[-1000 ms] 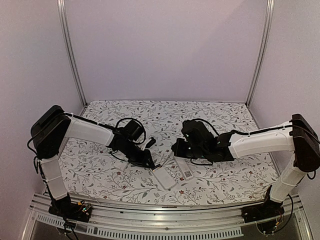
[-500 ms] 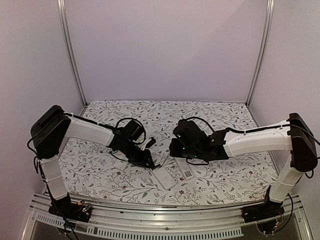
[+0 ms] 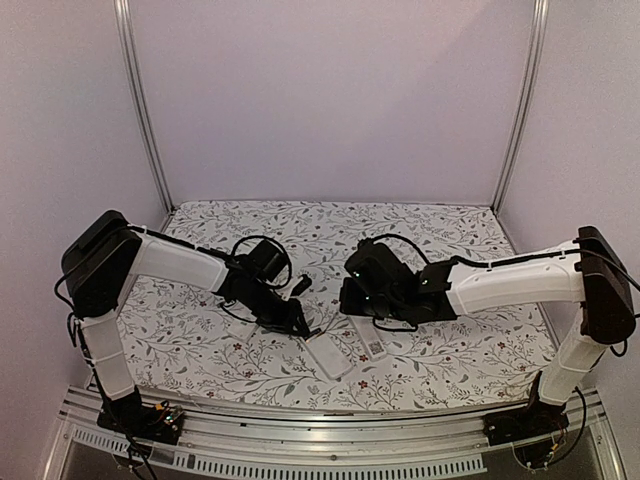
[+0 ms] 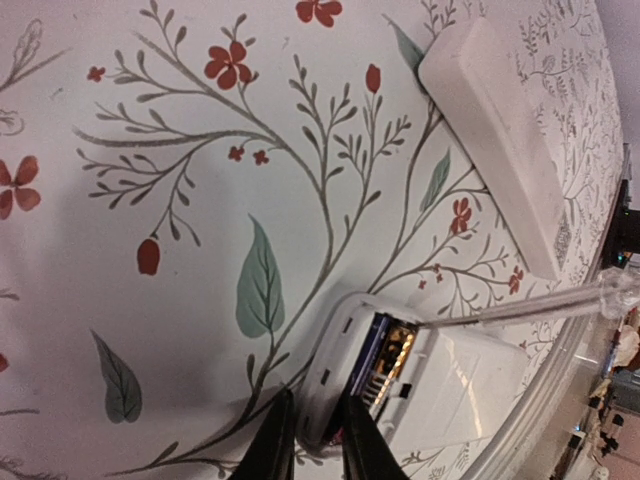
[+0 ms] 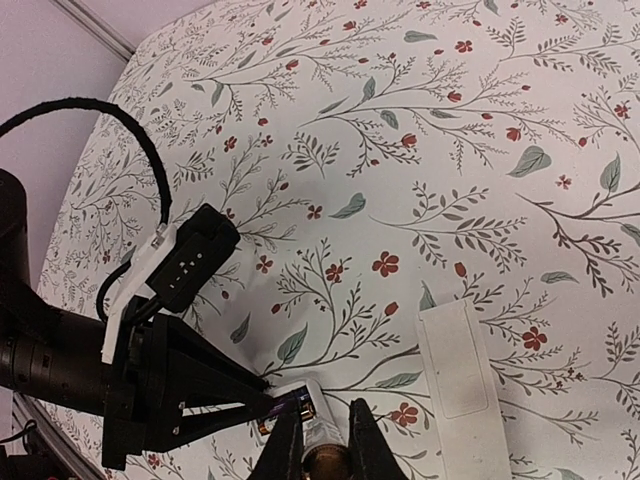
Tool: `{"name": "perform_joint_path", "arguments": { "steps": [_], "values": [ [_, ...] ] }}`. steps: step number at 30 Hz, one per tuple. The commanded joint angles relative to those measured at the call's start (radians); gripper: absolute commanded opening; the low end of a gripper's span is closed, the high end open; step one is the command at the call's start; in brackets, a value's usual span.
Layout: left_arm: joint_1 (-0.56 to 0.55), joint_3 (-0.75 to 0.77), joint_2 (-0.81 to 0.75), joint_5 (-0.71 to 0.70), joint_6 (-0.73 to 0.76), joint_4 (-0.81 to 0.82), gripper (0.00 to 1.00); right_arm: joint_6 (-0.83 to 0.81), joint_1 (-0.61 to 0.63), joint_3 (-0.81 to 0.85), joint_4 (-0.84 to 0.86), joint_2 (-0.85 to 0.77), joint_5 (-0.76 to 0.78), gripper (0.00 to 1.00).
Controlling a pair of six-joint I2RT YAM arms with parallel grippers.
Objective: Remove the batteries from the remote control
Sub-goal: Remove the battery from the remote control without the battery cover.
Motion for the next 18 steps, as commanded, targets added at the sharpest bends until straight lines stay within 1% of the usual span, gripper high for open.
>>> {"name": "perform_joint_path", "arguments": {
  "steps": [1, 10, 13, 18],
  "values": [
    [-0.01, 0.008, 0.029, -0.024, 0.007, -0.017, 0.16, -0.001, 0.006, -0.001, -0.029, 0.02, 0.066, 0.0],
    [-0.009, 0.007, 0.029, -0.025, 0.007, -0.018, 0.16, 0.114, 0.005, -0.099, 0.05, 0.003, 0.05, 0.0],
    [-0.009, 0.007, 0.032, -0.024, 0.008, -0.02, 0.16, 0.157, 0.0, -0.147, 0.115, -0.015, 0.019, 0.0],
    [-0.009, 0.007, 0.035, -0.026, 0.009, -0.02, 0.16, 0.231, -0.02, -0.254, 0.276, -0.058, -0.045, 0.0]
  ]
}}
